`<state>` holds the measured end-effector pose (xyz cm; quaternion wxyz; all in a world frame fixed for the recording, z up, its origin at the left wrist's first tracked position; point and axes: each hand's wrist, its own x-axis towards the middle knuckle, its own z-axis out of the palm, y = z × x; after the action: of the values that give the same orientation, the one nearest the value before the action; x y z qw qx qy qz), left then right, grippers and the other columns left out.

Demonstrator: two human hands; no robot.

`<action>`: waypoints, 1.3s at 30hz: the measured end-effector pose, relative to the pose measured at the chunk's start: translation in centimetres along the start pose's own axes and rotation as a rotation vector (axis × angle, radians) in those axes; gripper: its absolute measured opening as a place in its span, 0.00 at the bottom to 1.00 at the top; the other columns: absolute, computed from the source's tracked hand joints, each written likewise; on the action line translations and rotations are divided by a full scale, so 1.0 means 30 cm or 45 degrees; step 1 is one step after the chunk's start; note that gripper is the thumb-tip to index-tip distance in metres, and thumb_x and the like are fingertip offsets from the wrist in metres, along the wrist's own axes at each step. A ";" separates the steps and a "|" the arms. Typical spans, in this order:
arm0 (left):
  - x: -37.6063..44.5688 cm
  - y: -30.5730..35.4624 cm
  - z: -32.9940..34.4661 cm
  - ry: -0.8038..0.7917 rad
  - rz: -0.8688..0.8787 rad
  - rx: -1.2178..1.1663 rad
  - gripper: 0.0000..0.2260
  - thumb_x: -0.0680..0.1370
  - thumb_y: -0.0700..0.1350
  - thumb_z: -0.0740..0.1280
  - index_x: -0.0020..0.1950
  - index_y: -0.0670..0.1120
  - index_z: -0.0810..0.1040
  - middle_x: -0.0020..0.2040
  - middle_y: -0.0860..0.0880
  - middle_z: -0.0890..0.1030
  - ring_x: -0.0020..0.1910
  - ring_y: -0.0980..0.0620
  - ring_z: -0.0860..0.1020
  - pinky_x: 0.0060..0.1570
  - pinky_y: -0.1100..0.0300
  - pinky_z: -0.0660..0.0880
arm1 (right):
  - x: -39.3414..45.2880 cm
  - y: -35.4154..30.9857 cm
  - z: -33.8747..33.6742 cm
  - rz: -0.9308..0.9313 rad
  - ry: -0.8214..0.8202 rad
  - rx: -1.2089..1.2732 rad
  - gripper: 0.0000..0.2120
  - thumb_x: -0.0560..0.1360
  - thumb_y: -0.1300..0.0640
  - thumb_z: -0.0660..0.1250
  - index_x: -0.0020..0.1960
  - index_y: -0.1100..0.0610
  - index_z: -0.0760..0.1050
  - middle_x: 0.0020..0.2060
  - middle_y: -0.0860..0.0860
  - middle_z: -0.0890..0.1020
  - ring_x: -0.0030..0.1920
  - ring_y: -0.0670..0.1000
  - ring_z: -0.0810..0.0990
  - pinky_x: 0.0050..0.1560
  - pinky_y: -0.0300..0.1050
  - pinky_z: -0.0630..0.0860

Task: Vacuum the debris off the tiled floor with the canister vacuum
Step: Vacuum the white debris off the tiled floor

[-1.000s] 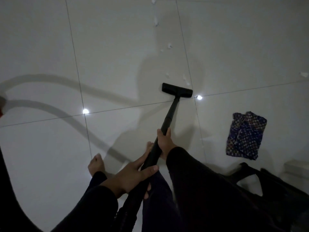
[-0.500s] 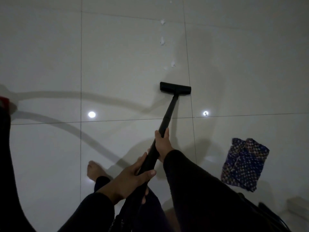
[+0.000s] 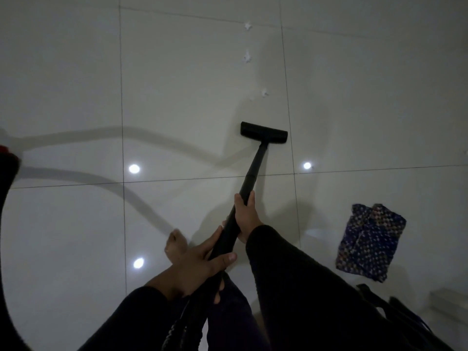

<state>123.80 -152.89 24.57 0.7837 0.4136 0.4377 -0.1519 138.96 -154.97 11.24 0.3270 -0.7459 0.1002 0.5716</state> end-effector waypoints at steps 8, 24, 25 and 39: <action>-0.016 0.003 -0.081 -0.021 -0.003 -0.096 0.36 0.76 0.51 0.67 0.76 0.62 0.48 0.36 0.39 0.80 0.29 0.45 0.79 0.36 0.56 0.79 | -0.015 -0.058 0.088 -0.024 0.001 -0.050 0.35 0.79 0.44 0.59 0.77 0.36 0.40 0.59 0.57 0.71 0.50 0.59 0.74 0.61 0.65 0.75; 0.261 0.285 -0.100 0.063 -0.001 -0.233 0.38 0.68 0.56 0.70 0.69 0.72 0.49 0.34 0.40 0.82 0.31 0.42 0.79 0.34 0.55 0.79 | 0.228 -0.414 0.009 -0.051 -0.094 -0.161 0.34 0.80 0.43 0.58 0.77 0.37 0.39 0.65 0.55 0.71 0.58 0.60 0.76 0.65 0.63 0.73; 0.277 0.316 -0.096 0.073 0.010 -0.236 0.38 0.67 0.57 0.69 0.69 0.71 0.49 0.33 0.41 0.82 0.31 0.43 0.79 0.33 0.56 0.78 | 0.239 -0.449 -0.003 -0.056 -0.102 -0.173 0.33 0.81 0.44 0.57 0.77 0.37 0.39 0.67 0.55 0.70 0.58 0.60 0.76 0.65 0.62 0.73; 0.380 0.570 -0.141 0.212 -0.010 -0.314 0.35 0.75 0.50 0.67 0.74 0.66 0.49 0.30 0.44 0.82 0.26 0.45 0.79 0.30 0.58 0.78 | 0.311 -0.750 0.027 -0.031 -0.242 -0.203 0.33 0.81 0.45 0.58 0.76 0.34 0.40 0.61 0.56 0.72 0.42 0.54 0.76 0.56 0.58 0.78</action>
<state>138.20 -137.70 22.96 0.7890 0.3238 0.5180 -0.0652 153.16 -135.15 10.97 0.2816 -0.7129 0.0141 0.6421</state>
